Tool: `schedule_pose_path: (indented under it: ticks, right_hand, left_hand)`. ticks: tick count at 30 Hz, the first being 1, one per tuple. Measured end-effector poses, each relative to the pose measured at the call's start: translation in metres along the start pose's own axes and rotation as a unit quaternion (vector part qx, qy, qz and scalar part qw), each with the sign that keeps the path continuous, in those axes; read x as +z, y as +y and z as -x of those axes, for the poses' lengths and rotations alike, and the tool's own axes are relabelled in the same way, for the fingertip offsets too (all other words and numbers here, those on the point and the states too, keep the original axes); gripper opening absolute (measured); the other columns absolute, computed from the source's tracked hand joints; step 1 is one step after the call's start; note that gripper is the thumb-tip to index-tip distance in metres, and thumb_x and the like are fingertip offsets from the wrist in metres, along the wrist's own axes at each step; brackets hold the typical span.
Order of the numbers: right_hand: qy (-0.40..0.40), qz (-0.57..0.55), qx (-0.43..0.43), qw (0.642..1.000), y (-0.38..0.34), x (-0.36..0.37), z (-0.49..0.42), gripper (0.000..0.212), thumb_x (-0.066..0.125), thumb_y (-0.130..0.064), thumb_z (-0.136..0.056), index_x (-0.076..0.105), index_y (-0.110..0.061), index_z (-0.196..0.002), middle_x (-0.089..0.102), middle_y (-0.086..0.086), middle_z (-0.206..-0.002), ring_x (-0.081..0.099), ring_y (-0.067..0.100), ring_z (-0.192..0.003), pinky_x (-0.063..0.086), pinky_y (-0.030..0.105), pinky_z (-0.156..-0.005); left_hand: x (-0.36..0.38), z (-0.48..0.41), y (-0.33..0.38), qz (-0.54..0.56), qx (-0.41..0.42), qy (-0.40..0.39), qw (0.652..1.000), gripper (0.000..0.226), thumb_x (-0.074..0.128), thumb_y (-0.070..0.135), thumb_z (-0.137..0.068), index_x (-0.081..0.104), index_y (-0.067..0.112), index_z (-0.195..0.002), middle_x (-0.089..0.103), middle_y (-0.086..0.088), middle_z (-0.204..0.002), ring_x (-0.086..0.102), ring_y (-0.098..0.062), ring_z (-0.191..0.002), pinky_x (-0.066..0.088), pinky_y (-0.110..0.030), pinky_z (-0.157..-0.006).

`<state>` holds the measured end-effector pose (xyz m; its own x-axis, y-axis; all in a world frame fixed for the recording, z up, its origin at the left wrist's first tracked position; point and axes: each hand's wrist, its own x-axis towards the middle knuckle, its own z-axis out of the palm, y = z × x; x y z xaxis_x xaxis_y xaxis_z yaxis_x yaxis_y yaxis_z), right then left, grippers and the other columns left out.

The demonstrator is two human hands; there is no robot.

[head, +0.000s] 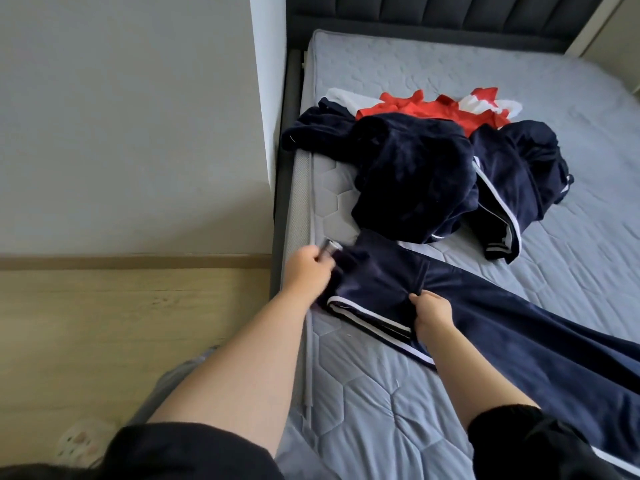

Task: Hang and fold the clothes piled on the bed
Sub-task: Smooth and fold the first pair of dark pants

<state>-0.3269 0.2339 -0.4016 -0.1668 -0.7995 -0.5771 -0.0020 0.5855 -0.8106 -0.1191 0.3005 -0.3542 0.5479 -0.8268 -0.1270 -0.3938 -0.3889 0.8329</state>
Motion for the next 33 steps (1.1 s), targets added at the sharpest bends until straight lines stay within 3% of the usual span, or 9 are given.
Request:
schedule_pose_path:
  ticks: [6, 9, 14, 17, 22, 26, 29, 31, 33]
  right_hand:
    - [-0.026, -0.161, 0.051, 0.985, -0.023, -0.017, 0.013, 0.018, 0.044, -0.001, -0.085, 0.056, -0.010, -0.075, 0.056, 0.006, -0.069, 0.056, 0.023, -0.065, 0.050, 0.031, -0.066]
    - [-0.078, -0.193, 0.042, 0.977, -0.033, -0.016, 0.024, 0.021, 0.040, -0.002, -0.082, 0.059, -0.011, -0.078, 0.062, 0.005, -0.077, 0.060, 0.024, -0.074, 0.051, 0.038, -0.081]
    - [-0.216, 0.020, 0.035, 0.976, -0.042, -0.007, 0.044, 0.031, 0.034, 0.007, -0.080, 0.055, -0.002, -0.101, 0.060, 0.014, -0.085, 0.063, 0.027, -0.070, 0.055, 0.035, -0.066]
    - [-0.049, 0.376, -0.119, 0.918, -0.045, -0.008, 0.045, 0.036, 0.044, -0.003, -0.082, 0.049, -0.004, -0.118, 0.062, 0.014, -0.101, 0.063, 0.031, -0.087, 0.050, 0.035, -0.071]
    - [-0.046, 0.455, -0.330, 0.826, -0.044, 0.006, 0.034, 0.070, 0.045, 0.004, -0.080, 0.029, -0.019, -0.144, 0.032, 0.005, -0.147, 0.032, 0.028, -0.132, 0.040, 0.039, -0.099]
    - [-0.136, 0.621, -0.407, 0.656, -0.058, 0.023, 0.022, 0.092, 0.054, 0.006, -0.075, 0.018, -0.033, -0.150, 0.005, 0.006, -0.159, 0.007, 0.030, -0.144, 0.019, 0.045, -0.116]
    - [-0.172, 0.761, -0.417, 0.466, -0.067, 0.026, 0.014, 0.052, 0.057, -0.006, -0.079, 0.057, -0.026, -0.127, 0.019, 0.005, -0.157, 0.006, 0.029, -0.146, 0.004, 0.049, -0.117]
    - [-0.195, 0.766, -0.373, 0.485, -0.072, 0.020, 0.020, 0.025, 0.051, -0.006, -0.077, 0.069, -0.015, -0.093, 0.060, 0.004, -0.115, 0.047, 0.030, -0.119, 0.034, 0.041, -0.105]
    - [-0.210, 0.714, -0.309, 0.592, -0.076, 0.009, 0.029, 0.013, 0.045, -0.002, -0.073, 0.053, -0.009, -0.066, 0.052, 0.004, -0.069, 0.051, 0.028, -0.076, 0.040, 0.030, -0.061]
  left_hand:
    - [-0.039, -0.022, -0.024, 0.386, -0.373, 0.214, 0.816, 0.037, 0.044, 0.009, -0.096, 0.049, 0.001, -0.131, 0.054, -0.016, -0.131, 0.054, -0.034, -0.119, 0.046, -0.035, -0.087]
    - [-0.038, -0.014, -0.022, 0.217, -0.354, 0.262, 0.871, 0.042, 0.050, 0.002, -0.086, 0.055, 0.008, -0.128, 0.057, -0.015, -0.129, 0.057, -0.034, -0.114, 0.048, -0.033, -0.092]
    - [-0.030, -0.006, 0.007, 0.318, -0.272, -0.031, 0.908, 0.031, 0.039, 0.011, -0.099, 0.056, 0.006, -0.125, 0.065, -0.011, -0.109, 0.063, -0.027, -0.102, 0.049, -0.034, -0.080]
    - [-0.019, 0.006, 0.009, 0.231, -0.249, -0.199, 0.919, 0.038, 0.044, 0.025, -0.100, 0.045, 0.015, -0.136, 0.055, -0.010, -0.132, 0.058, -0.025, -0.108, 0.046, -0.038, -0.087]
    - [0.016, 0.025, 0.002, 0.036, -0.069, -0.279, 0.957, 0.057, 0.059, 0.020, -0.088, 0.037, 0.024, -0.141, 0.063, -0.001, -0.106, 0.064, -0.013, -0.076, 0.049, -0.022, -0.055]
    - [0.025, 0.028, 0.005, -0.077, 0.064, -0.367, 0.925, 0.056, 0.046, -0.011, -0.081, 0.066, 0.022, -0.122, 0.065, 0.005, -0.119, 0.057, -0.009, -0.110, 0.040, -0.013, -0.089]
    - [0.022, 0.031, 0.009, -0.160, 0.052, -0.482, 0.860, 0.057, 0.044, -0.010, -0.080, 0.072, 0.029, -0.110, 0.066, 0.005, -0.110, 0.056, -0.012, -0.098, 0.043, -0.017, -0.083]
    - [0.018, 0.031, 0.009, -0.174, 0.012, -0.495, 0.851, 0.059, 0.040, -0.009, -0.080, 0.072, 0.033, -0.103, 0.064, 0.001, -0.095, 0.053, -0.016, -0.084, 0.045, -0.022, -0.074]
    - [0.014, 0.032, 0.011, -0.155, -0.029, -0.484, 0.861, 0.059, 0.035, -0.012, -0.078, 0.072, 0.032, -0.092, 0.061, 0.003, -0.085, 0.055, -0.016, -0.081, 0.047, -0.022, -0.070]
